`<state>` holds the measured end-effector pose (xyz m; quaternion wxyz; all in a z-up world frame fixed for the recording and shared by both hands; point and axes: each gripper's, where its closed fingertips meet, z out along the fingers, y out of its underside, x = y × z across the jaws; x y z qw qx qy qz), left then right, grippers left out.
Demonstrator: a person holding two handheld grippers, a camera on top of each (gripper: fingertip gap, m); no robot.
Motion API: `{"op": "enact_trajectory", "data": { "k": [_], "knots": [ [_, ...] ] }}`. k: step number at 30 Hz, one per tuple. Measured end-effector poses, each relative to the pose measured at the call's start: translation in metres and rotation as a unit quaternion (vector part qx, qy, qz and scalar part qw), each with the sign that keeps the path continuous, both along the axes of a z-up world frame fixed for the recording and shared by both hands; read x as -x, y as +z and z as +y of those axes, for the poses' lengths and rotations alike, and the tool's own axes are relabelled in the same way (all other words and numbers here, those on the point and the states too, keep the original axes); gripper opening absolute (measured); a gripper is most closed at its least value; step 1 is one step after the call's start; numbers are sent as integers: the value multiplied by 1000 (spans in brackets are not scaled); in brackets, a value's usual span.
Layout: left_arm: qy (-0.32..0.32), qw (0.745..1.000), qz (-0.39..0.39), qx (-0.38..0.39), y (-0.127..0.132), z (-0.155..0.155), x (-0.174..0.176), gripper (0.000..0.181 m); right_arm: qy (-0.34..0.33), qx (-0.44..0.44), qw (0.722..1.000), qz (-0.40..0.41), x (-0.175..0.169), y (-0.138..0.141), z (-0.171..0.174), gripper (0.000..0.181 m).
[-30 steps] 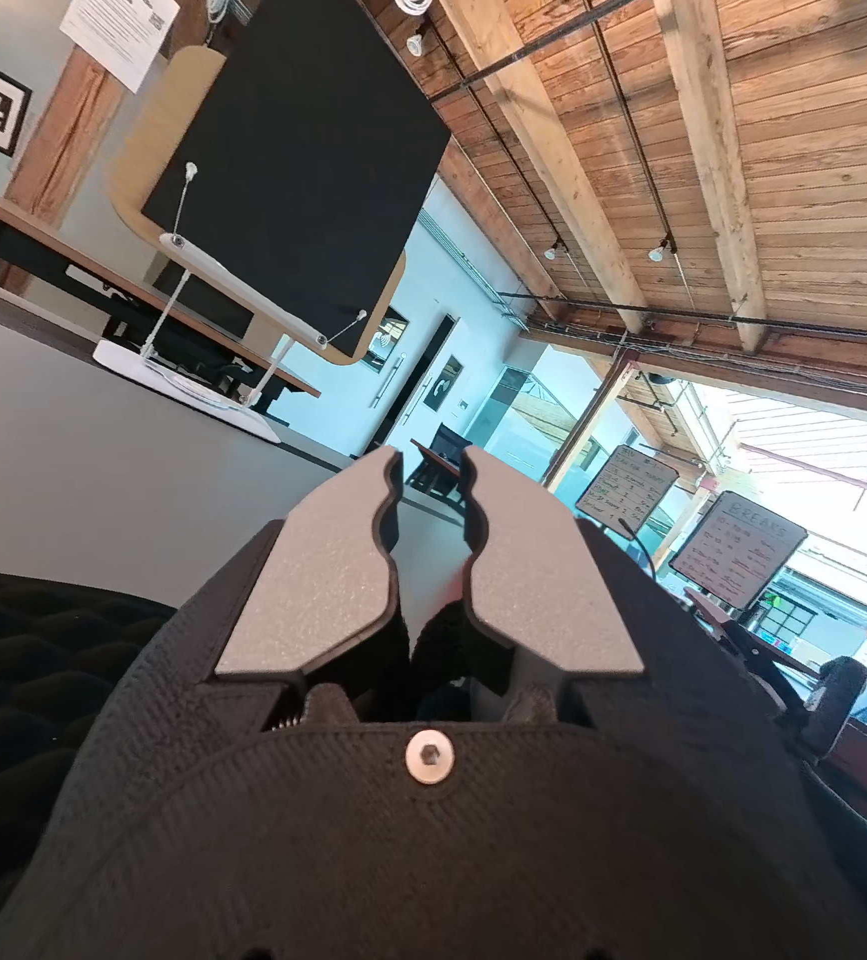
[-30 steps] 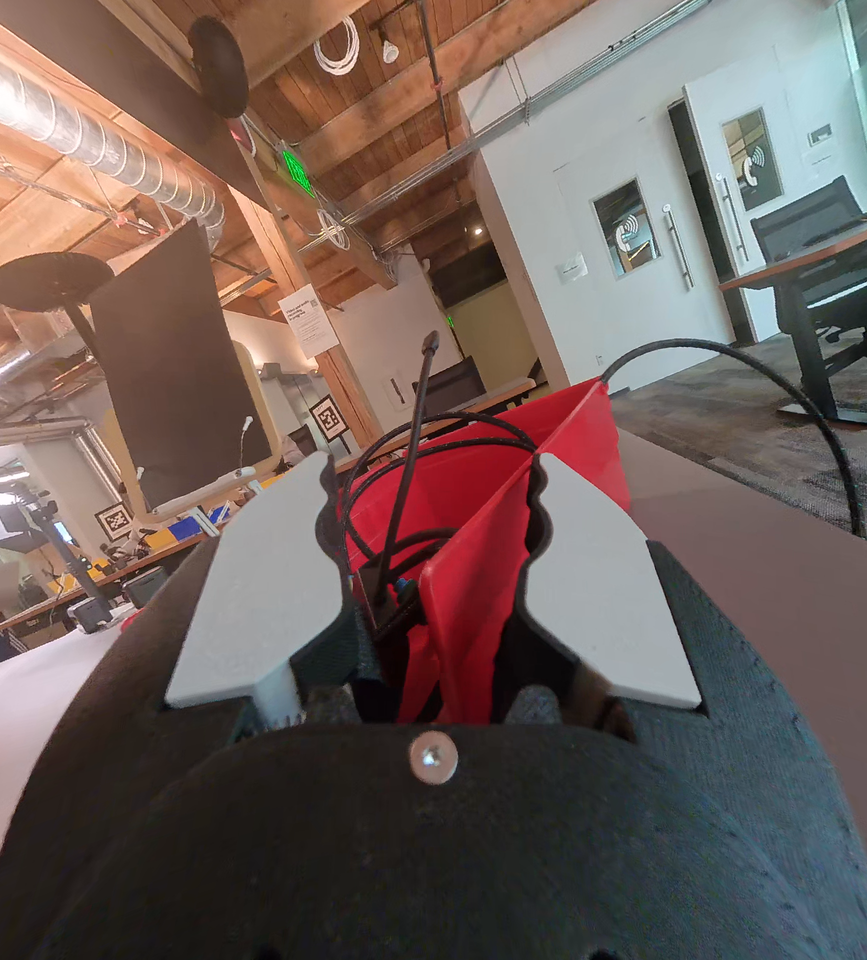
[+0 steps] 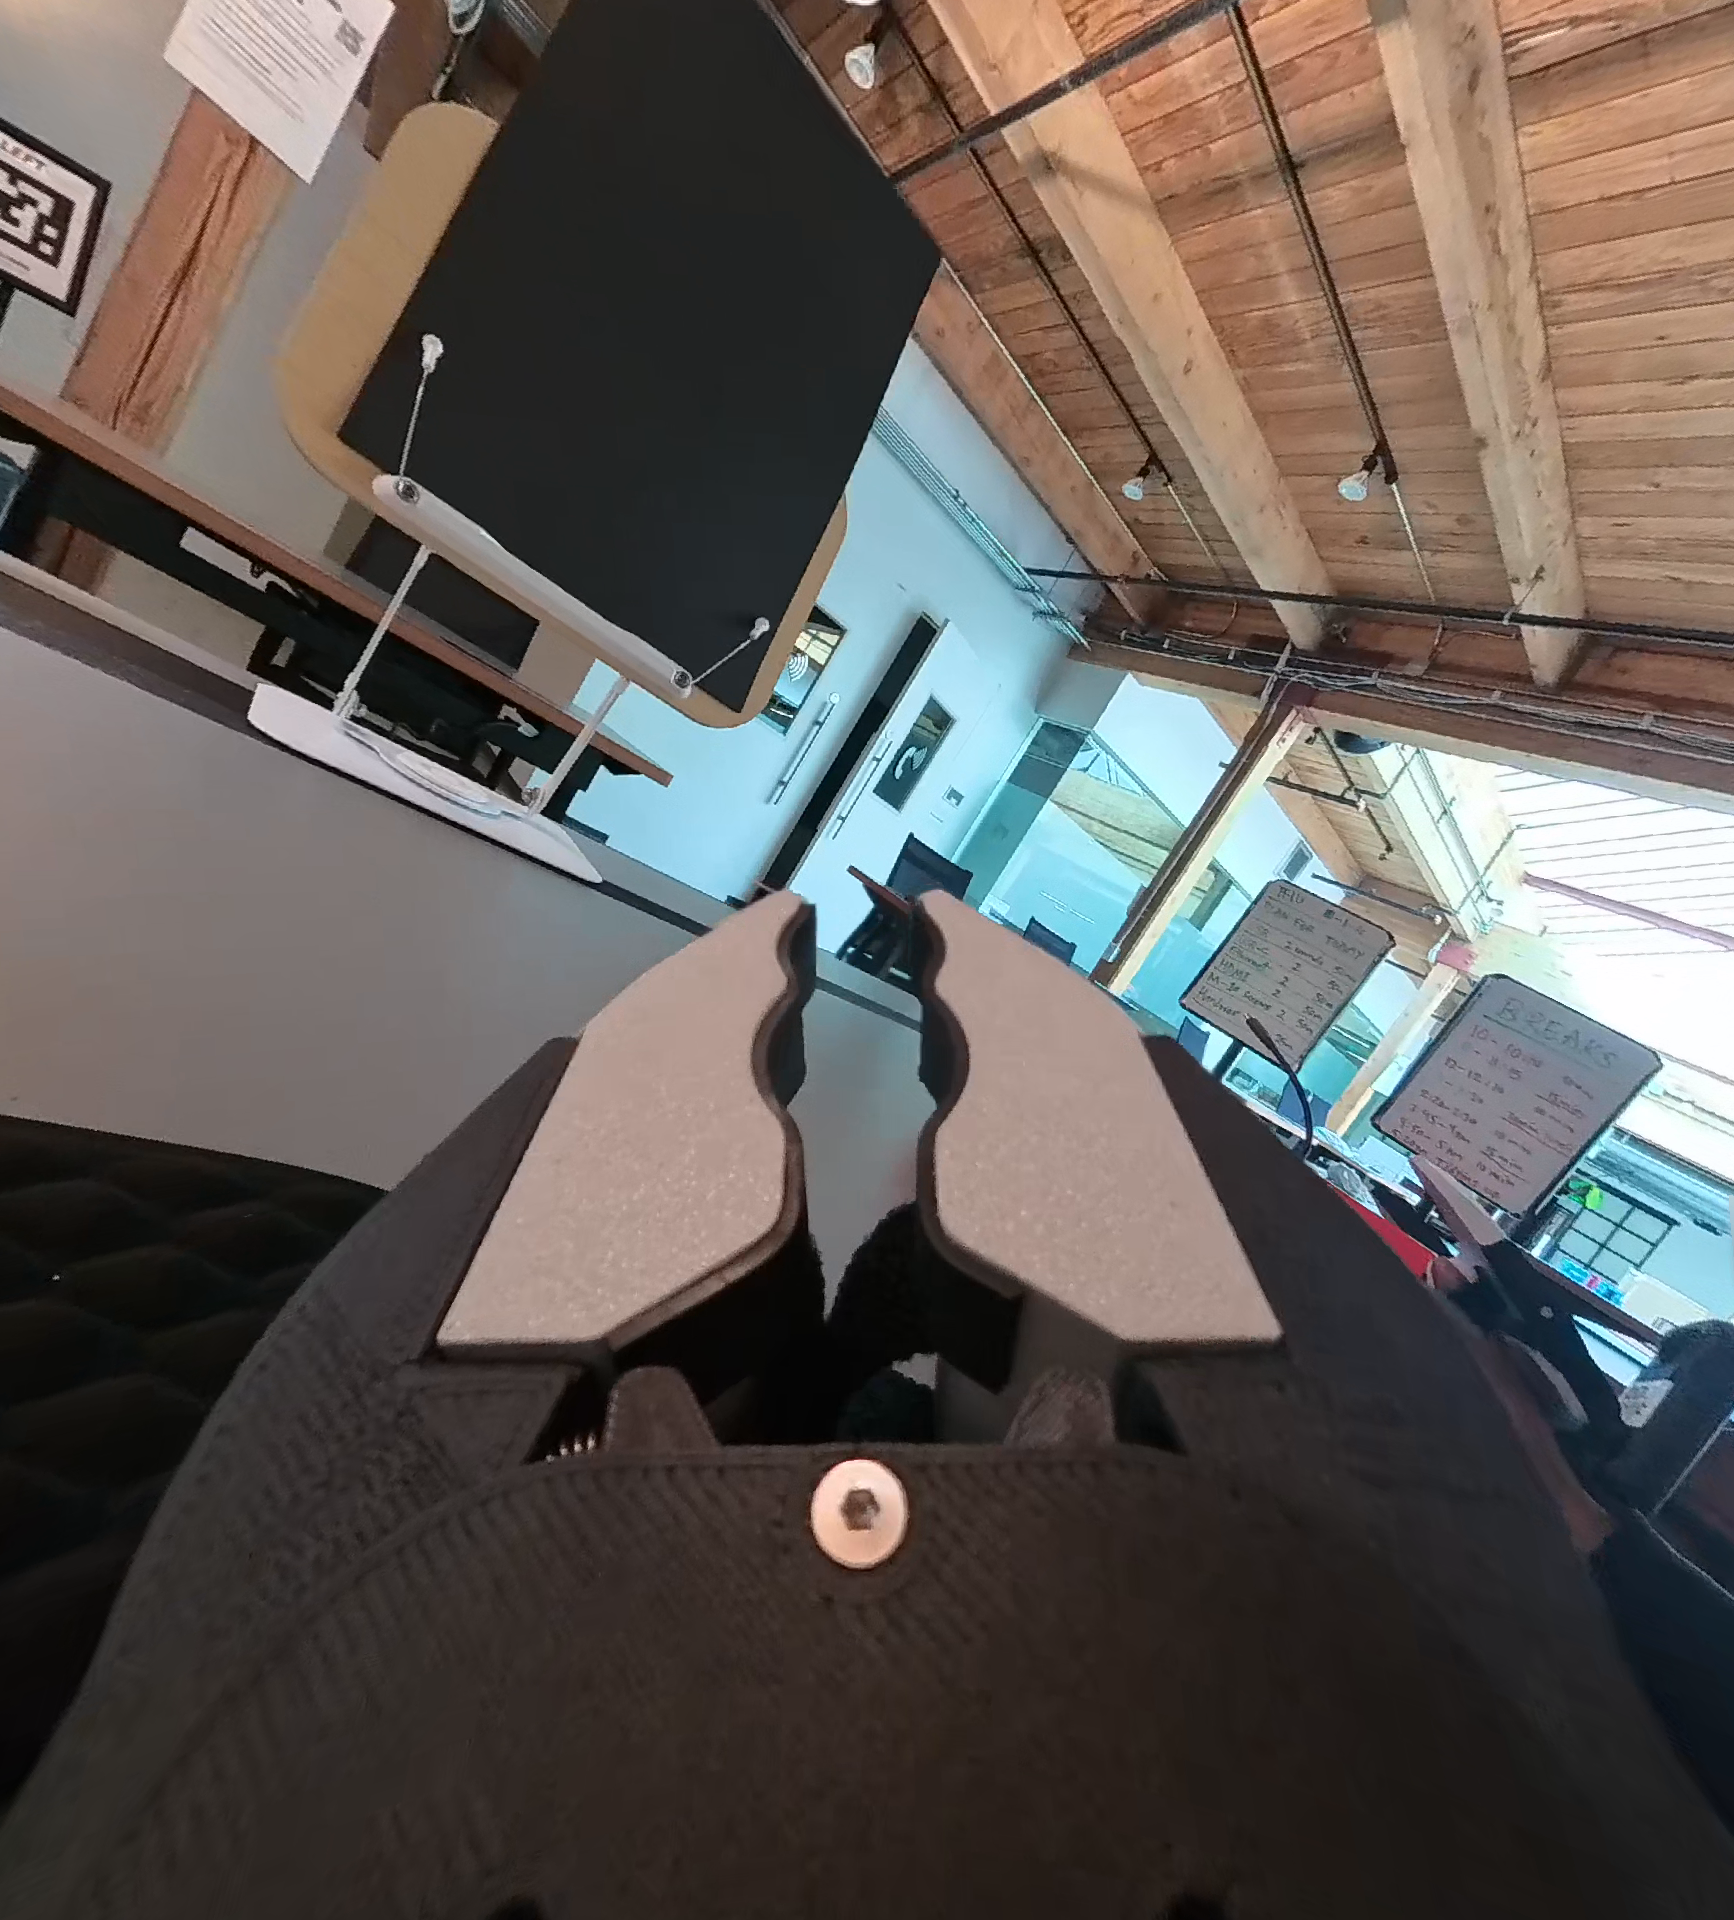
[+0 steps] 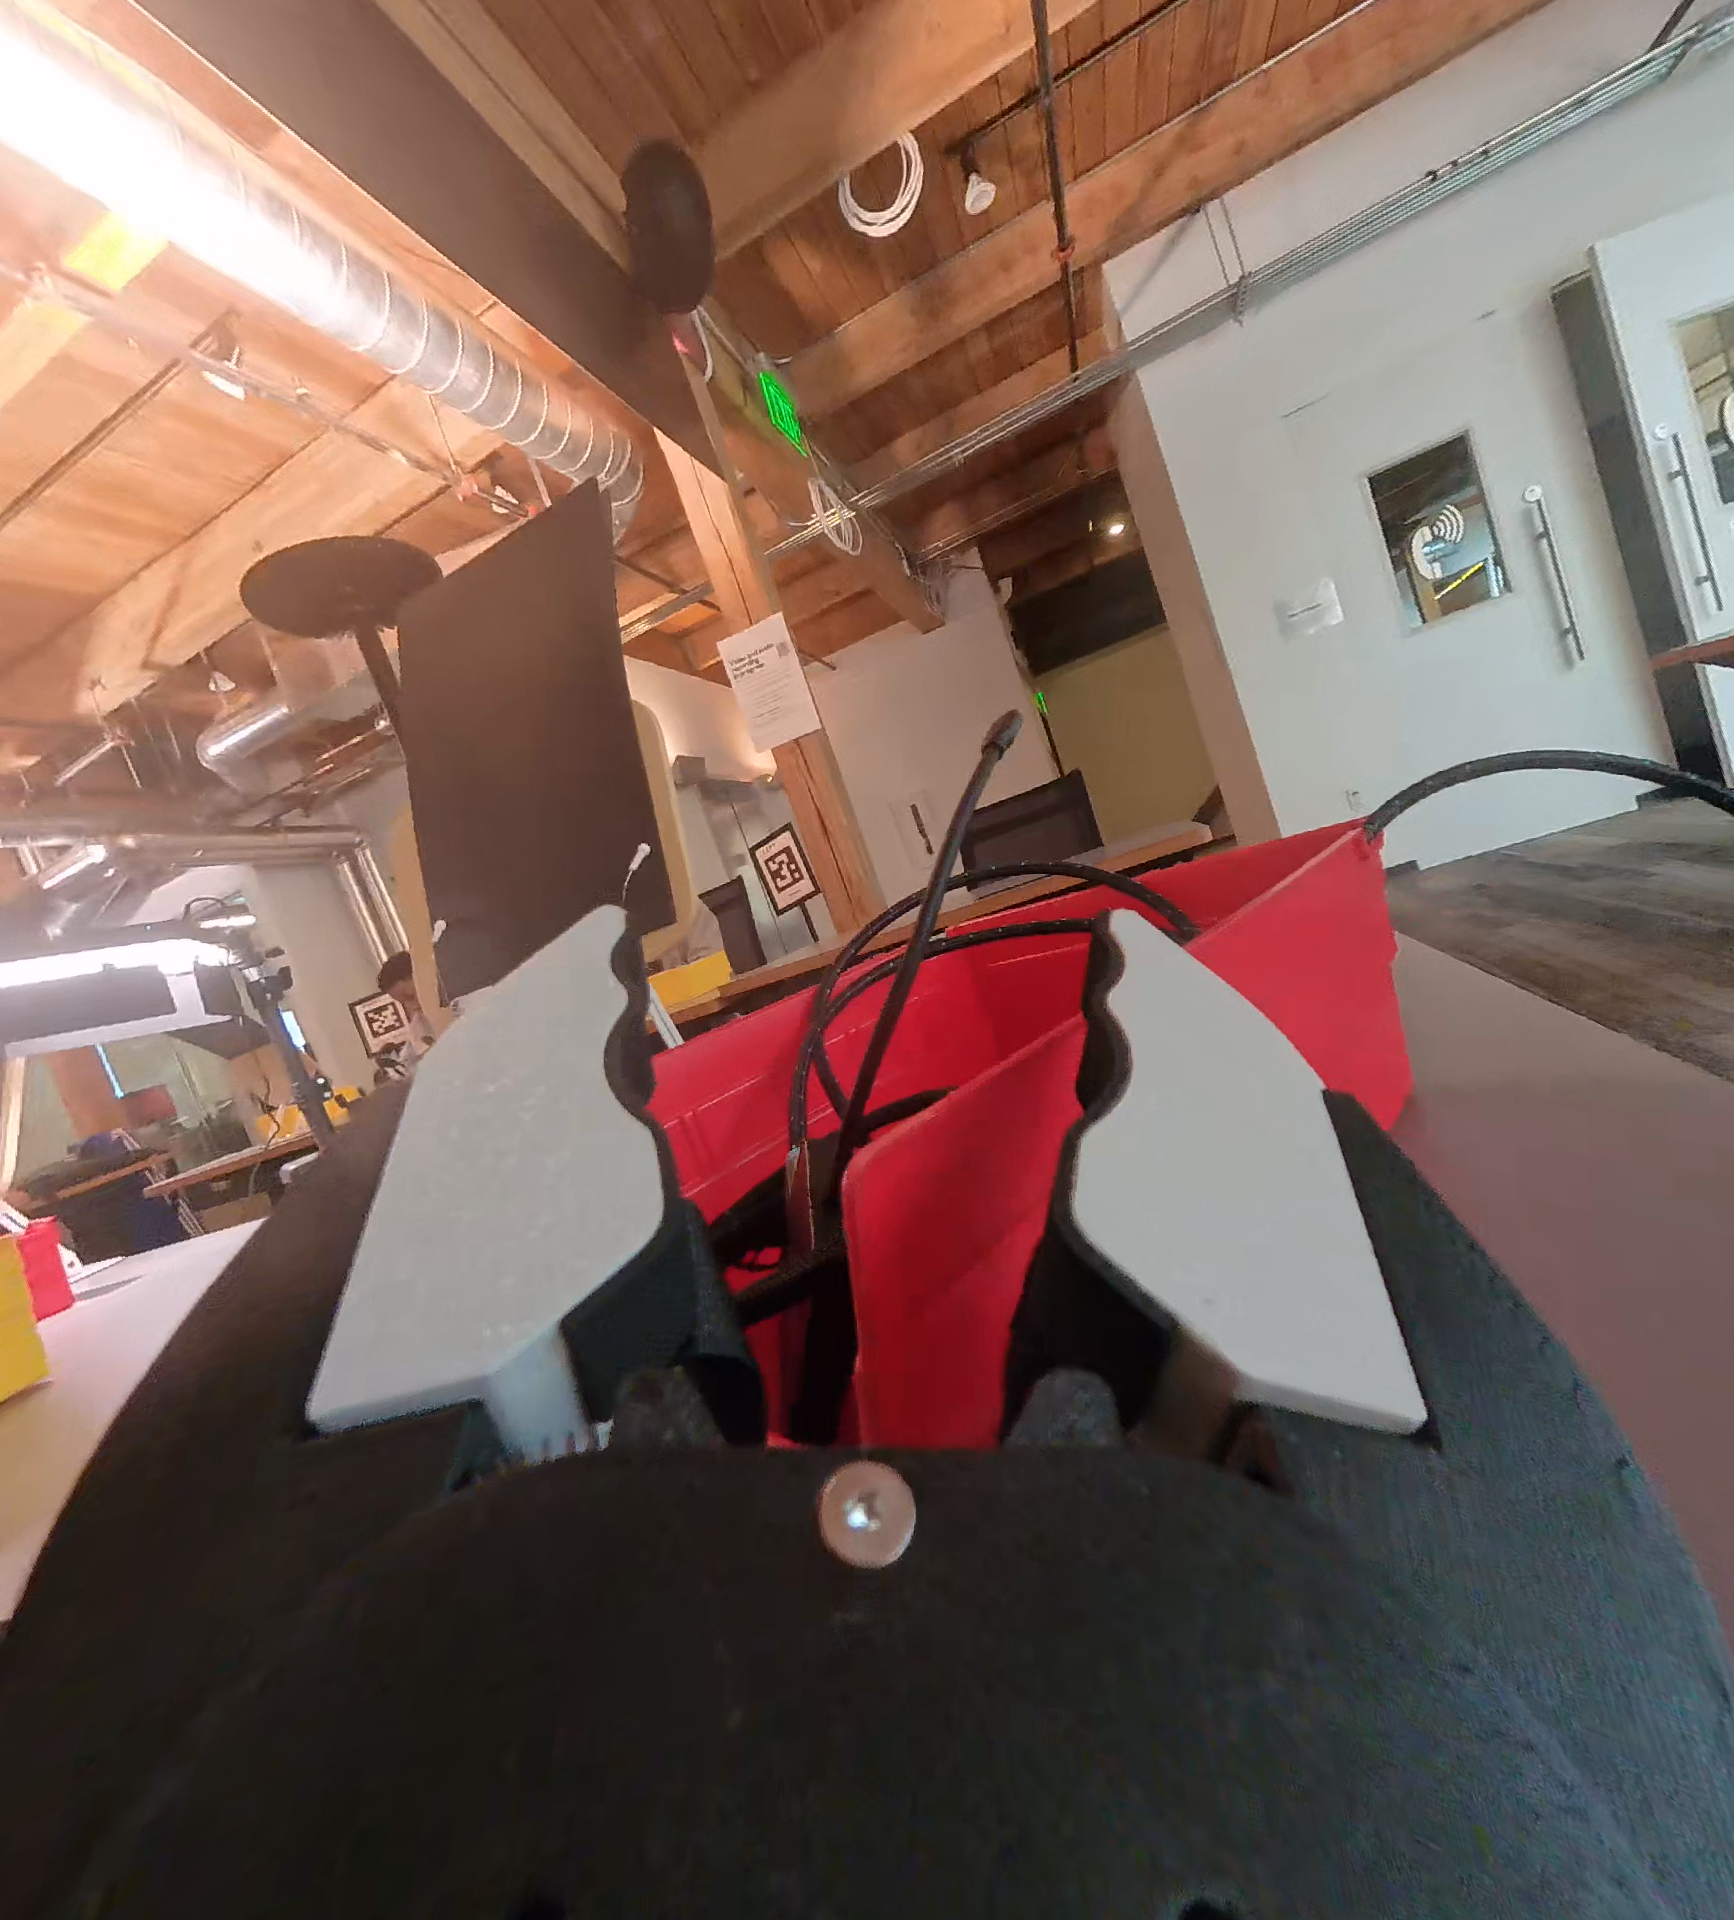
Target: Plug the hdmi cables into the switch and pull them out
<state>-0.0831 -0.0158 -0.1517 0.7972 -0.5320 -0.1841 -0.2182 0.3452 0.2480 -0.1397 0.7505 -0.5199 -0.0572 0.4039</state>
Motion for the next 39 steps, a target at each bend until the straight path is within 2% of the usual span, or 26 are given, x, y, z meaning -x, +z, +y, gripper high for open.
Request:
{"op": "enact_trajectory", "data": {
  "k": [5, 9, 28, 39],
  "knots": [
    [4, 1000, -10, 13, -3, 2, 3, 16, -24, -2, 1000, 11, -16, 1, -6, 82],
    [-30, 999, -30, 25, -7, 5, 0, 16, -29, -8, 1000, 6, -24, 2, -16, 80],
    [-111, 987, -40, 108, -25, 17, -18, 17, -22, -16, 1000, -1, -16, 3, -25, 75],
    [-127, 988, -34, 85, -19, 13, -22, 17, -54, -12, 998, -6, -20, 2, -34, 90]
  ]
}}
